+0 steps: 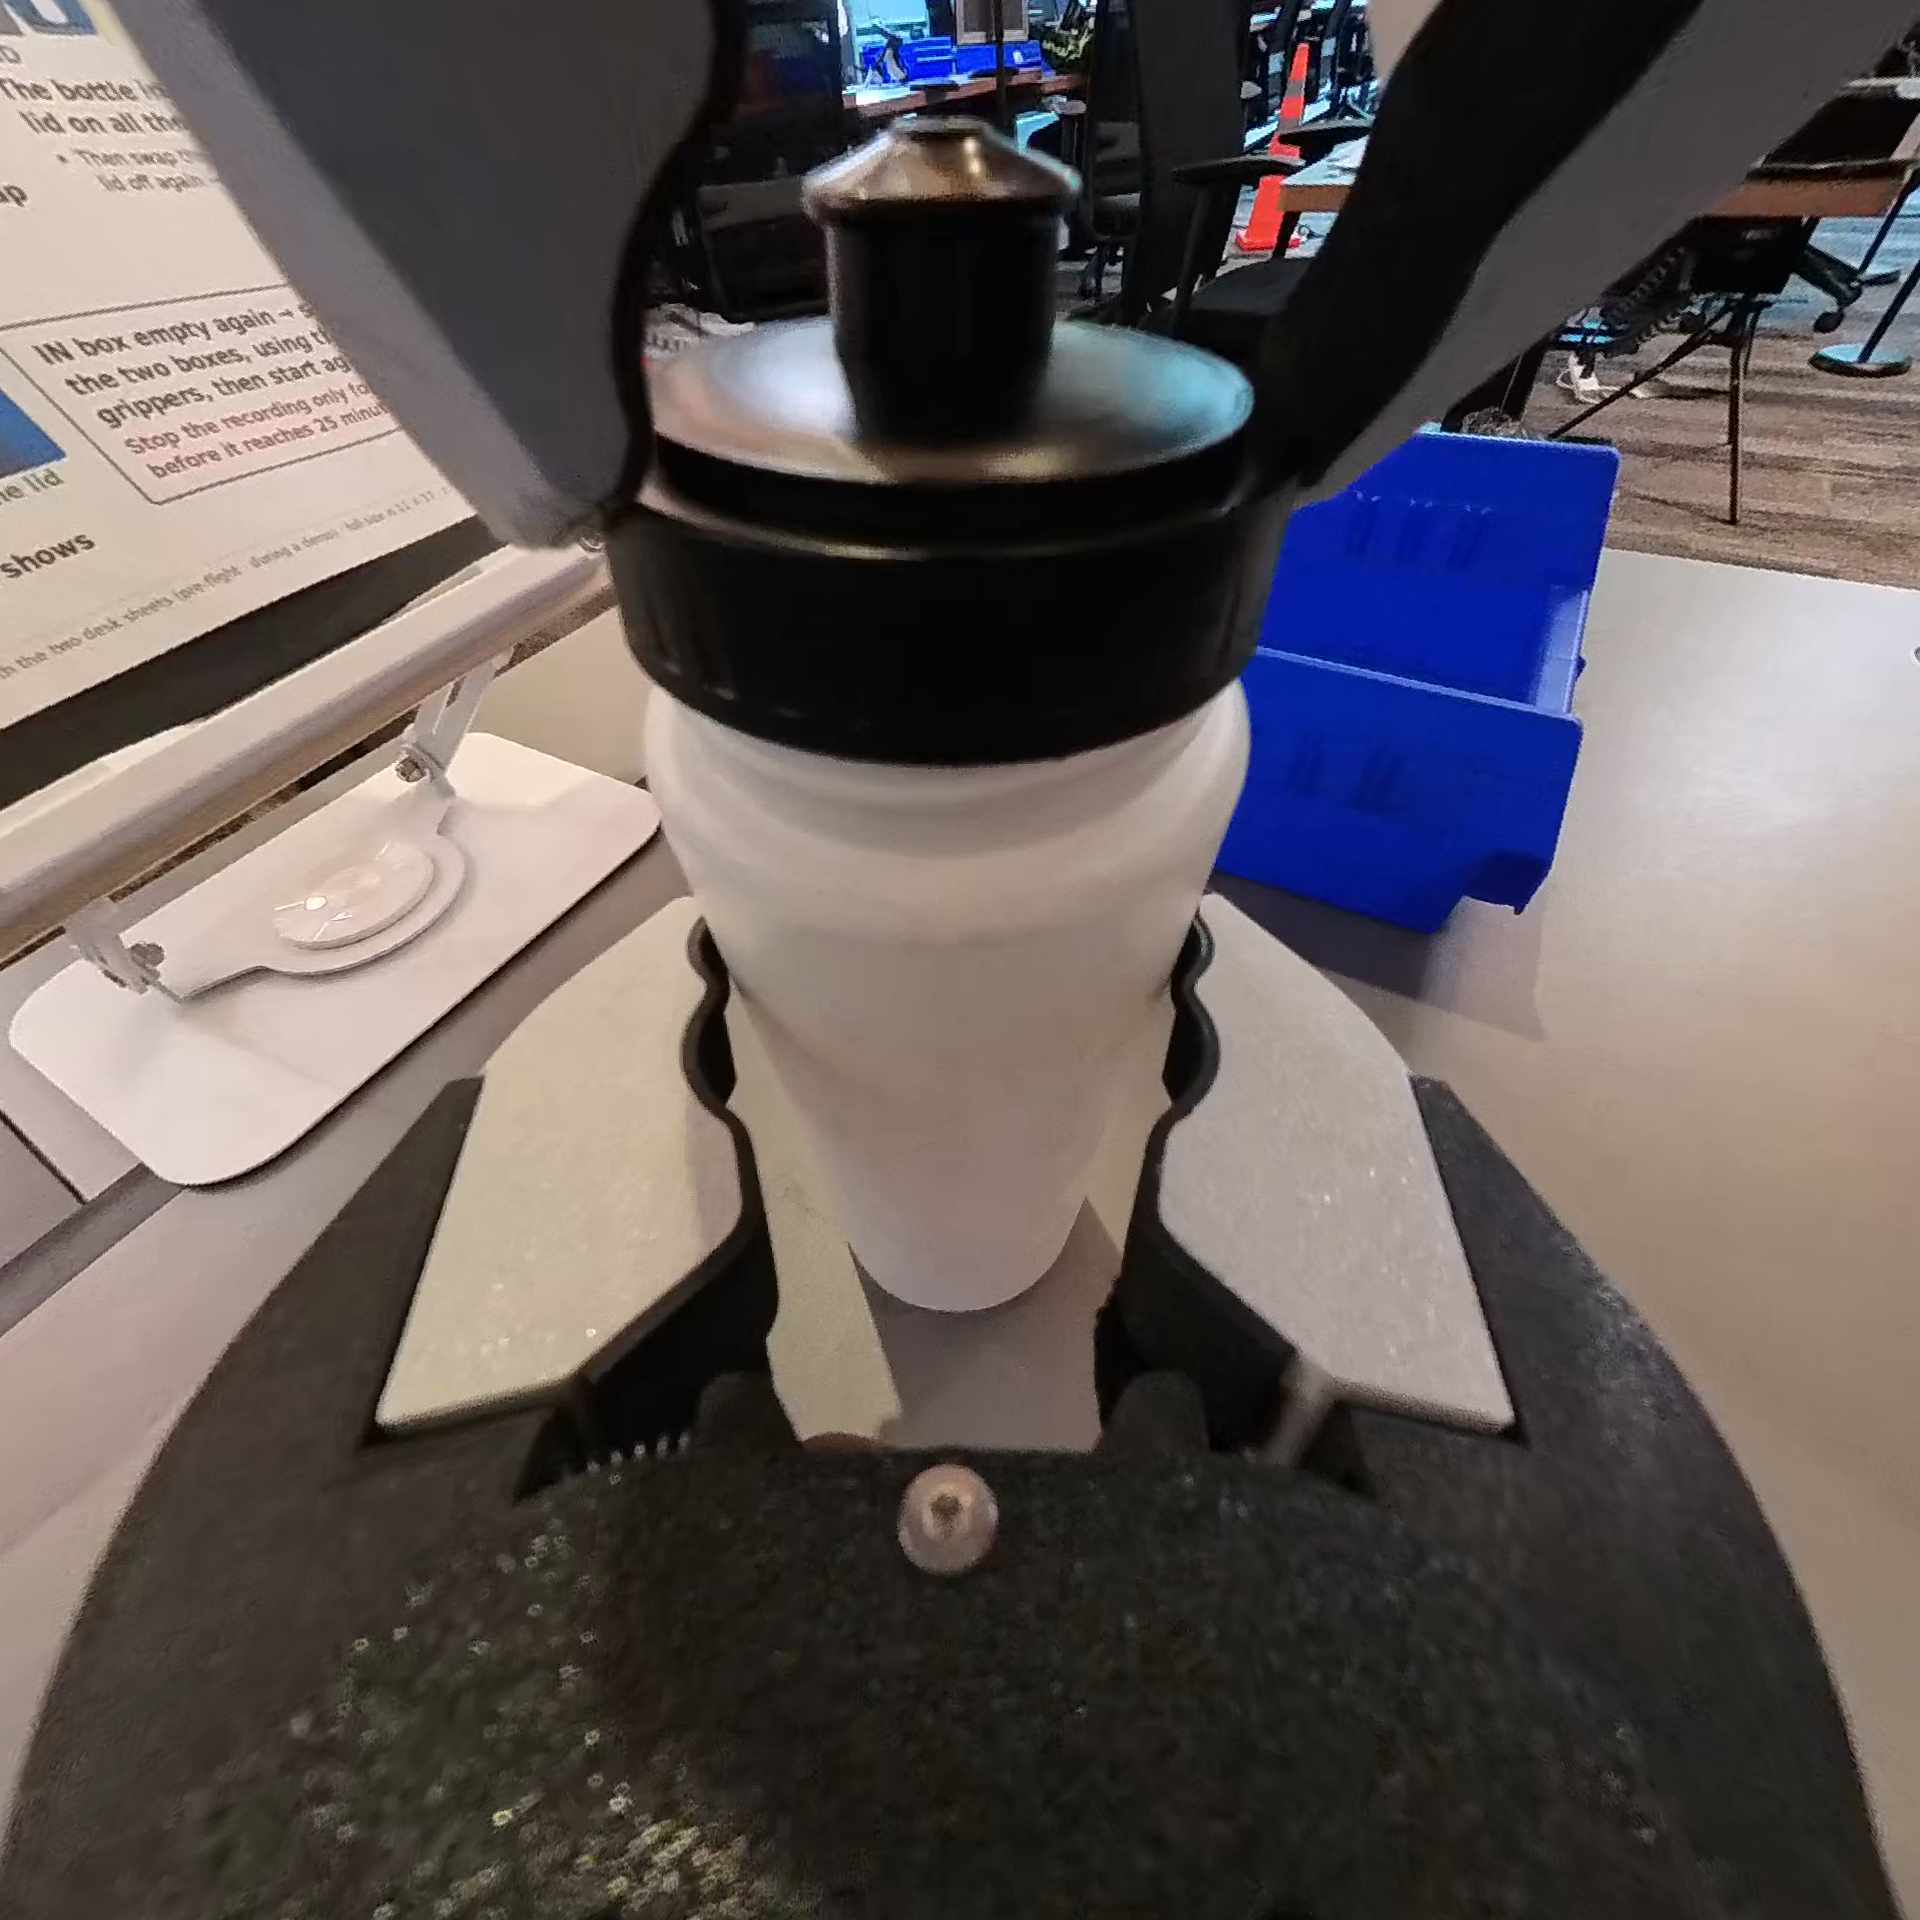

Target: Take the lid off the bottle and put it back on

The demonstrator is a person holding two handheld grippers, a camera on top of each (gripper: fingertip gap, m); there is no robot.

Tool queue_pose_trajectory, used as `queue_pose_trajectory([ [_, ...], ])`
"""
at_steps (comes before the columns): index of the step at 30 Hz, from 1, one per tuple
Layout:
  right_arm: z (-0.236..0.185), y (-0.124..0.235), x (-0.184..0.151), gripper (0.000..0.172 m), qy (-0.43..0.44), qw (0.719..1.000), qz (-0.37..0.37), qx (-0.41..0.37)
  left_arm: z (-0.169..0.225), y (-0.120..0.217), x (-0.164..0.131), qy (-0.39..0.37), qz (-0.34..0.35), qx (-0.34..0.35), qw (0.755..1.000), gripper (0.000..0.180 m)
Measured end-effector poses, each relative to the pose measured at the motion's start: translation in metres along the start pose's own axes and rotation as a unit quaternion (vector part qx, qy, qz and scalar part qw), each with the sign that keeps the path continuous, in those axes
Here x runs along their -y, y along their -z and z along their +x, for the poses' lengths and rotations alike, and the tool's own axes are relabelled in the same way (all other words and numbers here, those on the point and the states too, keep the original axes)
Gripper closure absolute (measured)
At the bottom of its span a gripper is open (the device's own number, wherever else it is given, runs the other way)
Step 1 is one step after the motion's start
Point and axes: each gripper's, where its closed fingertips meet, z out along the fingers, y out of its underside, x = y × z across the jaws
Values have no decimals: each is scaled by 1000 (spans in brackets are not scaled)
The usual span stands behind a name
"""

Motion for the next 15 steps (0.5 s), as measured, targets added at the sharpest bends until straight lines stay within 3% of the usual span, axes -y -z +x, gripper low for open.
queue_pose_trajectory([
  [8,3,0,1,101,46,998,-30,-30,-1,0,0,5,2,0,1000,99],
  [15,-5,20,8,91,-41,999,14,-11,-2,0,0,9,2,1,1000,99],
])
